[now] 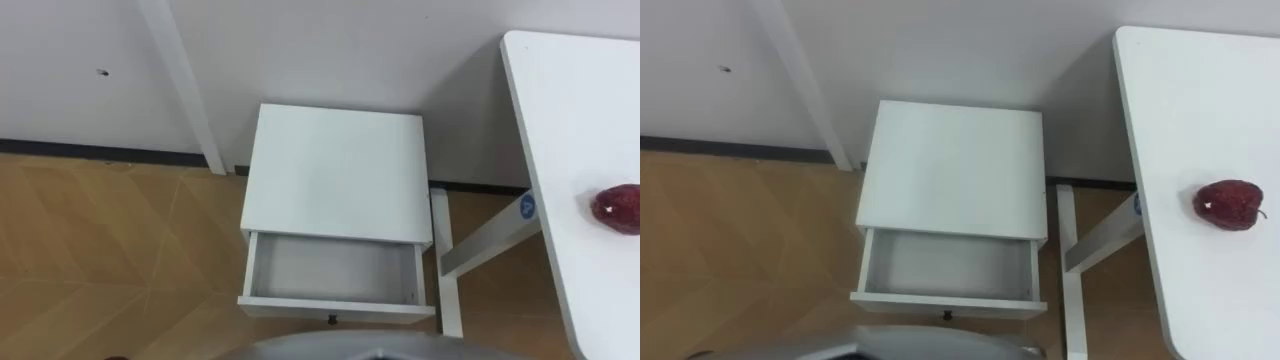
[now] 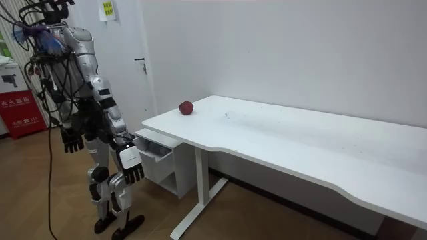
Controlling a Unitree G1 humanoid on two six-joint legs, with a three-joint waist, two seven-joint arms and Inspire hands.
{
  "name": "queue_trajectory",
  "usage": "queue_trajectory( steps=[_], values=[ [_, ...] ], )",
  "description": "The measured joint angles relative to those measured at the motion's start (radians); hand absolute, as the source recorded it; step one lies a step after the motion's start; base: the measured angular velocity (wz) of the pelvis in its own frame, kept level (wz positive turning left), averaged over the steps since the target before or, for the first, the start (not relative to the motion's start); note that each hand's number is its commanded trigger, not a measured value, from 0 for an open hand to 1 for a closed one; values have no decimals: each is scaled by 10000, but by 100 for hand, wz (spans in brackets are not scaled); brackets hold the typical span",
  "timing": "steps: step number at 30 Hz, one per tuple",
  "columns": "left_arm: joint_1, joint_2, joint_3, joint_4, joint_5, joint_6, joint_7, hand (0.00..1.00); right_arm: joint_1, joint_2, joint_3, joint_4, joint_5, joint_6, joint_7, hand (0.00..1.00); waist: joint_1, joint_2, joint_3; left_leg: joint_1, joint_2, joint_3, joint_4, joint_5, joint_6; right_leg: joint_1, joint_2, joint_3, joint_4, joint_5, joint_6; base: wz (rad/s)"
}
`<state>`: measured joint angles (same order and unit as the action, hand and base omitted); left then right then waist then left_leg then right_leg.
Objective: Put apple and close drawer
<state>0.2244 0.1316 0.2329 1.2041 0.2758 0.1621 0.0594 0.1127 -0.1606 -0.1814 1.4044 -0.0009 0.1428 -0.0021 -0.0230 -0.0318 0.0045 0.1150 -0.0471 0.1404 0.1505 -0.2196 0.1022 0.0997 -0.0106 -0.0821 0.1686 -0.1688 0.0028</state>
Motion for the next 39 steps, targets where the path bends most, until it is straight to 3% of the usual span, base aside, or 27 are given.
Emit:
queue_trajectory(
  steps=[3,7,11,15,20,24,30,36,39],
  values=[
    [-4,-1,0,2,0,0,11,0,-10,0,-1,-1,147,-8,-62,0,10,64,-36,8,1,5,0,0,0,-1,-1,1,-1,0,0,0],
    [-5,-13,10,-32,-8,-34,95,0,26,7,-214,-74,2027,-191,-438,0,24,117,-15,22,9,111,2,1,0,-8,1,100,-11,0,0,-6],
    [26,-13,542,-59,-9,-170,290,0,236,122,-1980,-316,6150,-549,-781,0,-139,149,19,19,13,166,-43,-1,0,-23,14,150,-11,0,0,-3],
    [111,102,970,-163,-117,-299,464,0,326,115,-3787,-1250,10622,-663,-1509,0,-591,232,8,-12,13,253,-26,-1,2,-151,32,248,30,0,-1,-8],
    [109,286,1231,-298,-111,-725,637,0,269,108,-4937,-2238,13700,-1351,-2302,0,-738,171,-25,-39,73,539,-45,-11,-9,-334,130,355,258,1,-2,-15],
    [141,402,1257,-557,-114,-802,666,0,244,128,-5084,-3439,14500,-1635,-2944,0,-776,5,-105,-243,97,760,-18,-14,-3,-598,139,406,414,2,-4,-17],
    [270,644,1260,-973,-116,-1057,859,0,256,71,-5580,-5745,14988,-2425,-4704,0,-887,-248,-74,-304,132,785,2,-14,-5,-670,134,217,512,7,-12,-1],
    [770,633,1259,-1702,-109,-1249,894,0,243,-362,-5904,-8019,13854,-2997,-6662,0,-1141,-311,-108,-448,128,776,8,-13,-4,-816,149,253,512,10,-18,0],
    [797,622,1255,-1830,-101,-1403,919,0,192,-699,-5903,-9486,12220,-3407,-7620,0,-1269,-252,-88,-516,129,775,15,-10,-5,-876,151,251,509,12,-20,0]
  ],
)
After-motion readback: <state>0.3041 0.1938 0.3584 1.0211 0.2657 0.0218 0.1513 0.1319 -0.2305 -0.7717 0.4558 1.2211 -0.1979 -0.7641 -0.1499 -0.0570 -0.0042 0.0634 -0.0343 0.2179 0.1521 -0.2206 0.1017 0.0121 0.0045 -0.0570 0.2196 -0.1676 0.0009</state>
